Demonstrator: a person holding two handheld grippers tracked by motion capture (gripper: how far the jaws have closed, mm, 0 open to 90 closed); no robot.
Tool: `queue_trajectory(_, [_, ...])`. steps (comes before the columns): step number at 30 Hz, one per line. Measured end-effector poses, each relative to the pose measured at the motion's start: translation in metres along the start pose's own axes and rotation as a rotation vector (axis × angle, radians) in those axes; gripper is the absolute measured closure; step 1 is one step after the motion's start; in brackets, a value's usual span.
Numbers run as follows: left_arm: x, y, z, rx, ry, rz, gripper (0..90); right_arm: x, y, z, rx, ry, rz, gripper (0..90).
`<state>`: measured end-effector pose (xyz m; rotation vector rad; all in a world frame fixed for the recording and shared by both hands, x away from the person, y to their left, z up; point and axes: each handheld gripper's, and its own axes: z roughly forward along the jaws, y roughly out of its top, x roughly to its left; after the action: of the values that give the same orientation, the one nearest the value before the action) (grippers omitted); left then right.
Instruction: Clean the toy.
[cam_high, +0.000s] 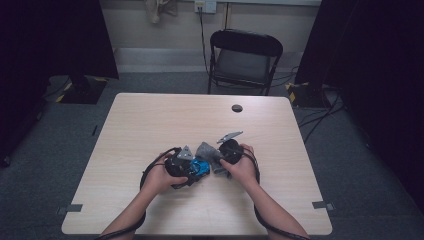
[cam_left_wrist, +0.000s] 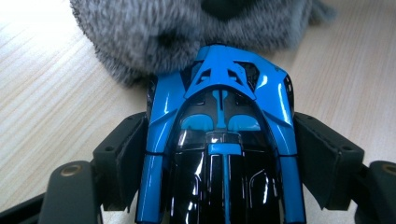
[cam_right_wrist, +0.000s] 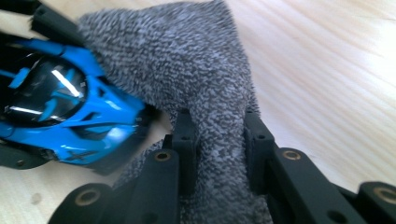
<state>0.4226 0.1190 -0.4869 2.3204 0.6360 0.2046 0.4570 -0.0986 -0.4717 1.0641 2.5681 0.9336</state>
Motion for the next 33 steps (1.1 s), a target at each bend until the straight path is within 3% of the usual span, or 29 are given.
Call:
queue_trajectory(6, [0.002, 0.0, 0.001, -0.007, 0.008, -0.018, 24.5, 0.005, -0.001, -0.006, 0.028, 0.039, -0.042, 72.1])
queue_trajectory(15, [0.001, 0.002, 0.003, -0.009, 0.017, -0.013, 24.4, 0.01, -0.01, -0.02, 0.022, 0.086, -0.053, 72.3])
queue_trajectory(16, [0.001, 0.002, 0.003, -0.007, 0.017, -0.01, 24.5, 0.01, -0.013, -0.023, 0.023, 0.111, -0.048, 72.4])
queue_trajectory(22, [0.002, 0.001, 0.003, -0.003, 0.011, -0.02, 24.5, 0.013, -0.02, -0.031, 0.04, 0.15, -0.043, 72.4])
queue_trajectory(27, [0.002, 0.0, 0.002, -0.006, 0.008, -0.012, 24.5, 0.01, -0.023, -0.035, 0.037, 0.141, -0.034, 72.3])
queue_trajectory(31, [0.002, 0.001, 0.001, -0.017, 0.009, -0.014, 24.5, 0.001, -0.018, -0.041, -0.005, 0.101, 0.001, 72.2])
queue_trajectory(33, [0.002, 0.001, 0.001, -0.019, 0.008, -0.013, 24.4, -0.005, -0.011, -0.041, -0.033, 0.045, 0.026, 72.2])
